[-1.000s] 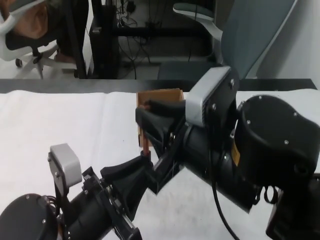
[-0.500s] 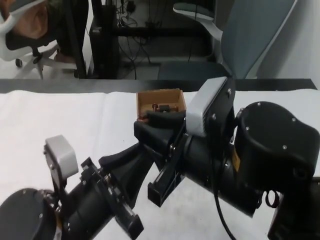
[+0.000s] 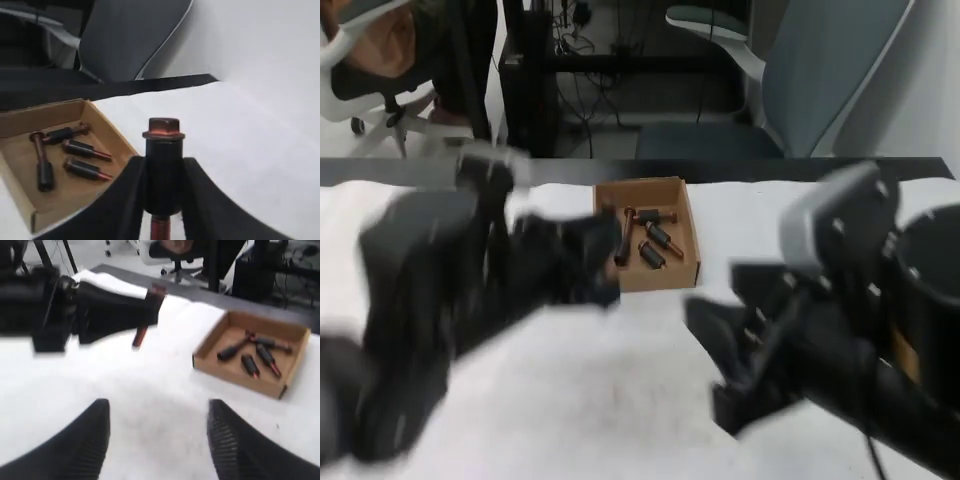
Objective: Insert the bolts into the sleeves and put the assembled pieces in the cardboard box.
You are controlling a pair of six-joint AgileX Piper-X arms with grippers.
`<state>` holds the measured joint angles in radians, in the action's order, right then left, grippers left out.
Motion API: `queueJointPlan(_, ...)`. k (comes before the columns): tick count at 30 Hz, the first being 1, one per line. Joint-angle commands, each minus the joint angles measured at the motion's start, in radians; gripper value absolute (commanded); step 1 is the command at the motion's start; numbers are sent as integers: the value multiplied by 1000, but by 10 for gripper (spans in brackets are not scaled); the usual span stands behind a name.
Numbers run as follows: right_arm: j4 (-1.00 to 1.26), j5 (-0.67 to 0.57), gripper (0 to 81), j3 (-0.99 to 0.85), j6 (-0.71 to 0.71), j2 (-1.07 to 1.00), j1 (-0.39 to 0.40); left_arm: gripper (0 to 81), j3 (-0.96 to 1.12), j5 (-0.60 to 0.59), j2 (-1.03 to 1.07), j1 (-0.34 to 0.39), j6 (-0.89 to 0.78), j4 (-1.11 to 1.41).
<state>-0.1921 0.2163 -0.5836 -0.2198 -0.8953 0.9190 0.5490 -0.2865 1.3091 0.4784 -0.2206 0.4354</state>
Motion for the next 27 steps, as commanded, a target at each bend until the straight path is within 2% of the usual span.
queueJointPlan(1,-137,-21,533,-8,-50,94,-2,18,160,-30,97,-43,76,-122)
queueJointPlan(8,-155,-11,533,-8,-52,249,-4,18,487,-58,421,-47,117,-244)
queueJointPlan(10,-172,-17,533,-8,-93,265,-4,18,563,-57,515,-47,119,-267)
queueJointPlan(14,-227,-83,533,-8,-132,271,-4,3,676,-73,666,-55,146,-268)
queueJointPlan(15,-243,-95,533,-8,-140,271,-4,29,699,-110,695,-58,146,-268)
queueJointPlan(18,-268,-110,533,-8,-140,271,-4,353,739,-224,739,-64,76,-271)
queueJointPlan(20,-268,-107,533,-8,-140,271,-4,700,743,-172,742,-64,54,-273)
queueJointPlan(23,-268,-102,533,-8,-128,271,-4,700,743,-95,723,-69,-5,-282)
queueJointPlan(25,-268,-94,483,-11,-102,271,-4,700,741,-132,689,-77,-40,-292)
queueJointPlan(26,-268,-87,391,-14,-80,271,-4,700,741,-157,662,-84,-43,-306)
queueJointPlan(27,-268,-84,252,-17,-58,271,-4,549,741,-186,630,-87,-35,-319)
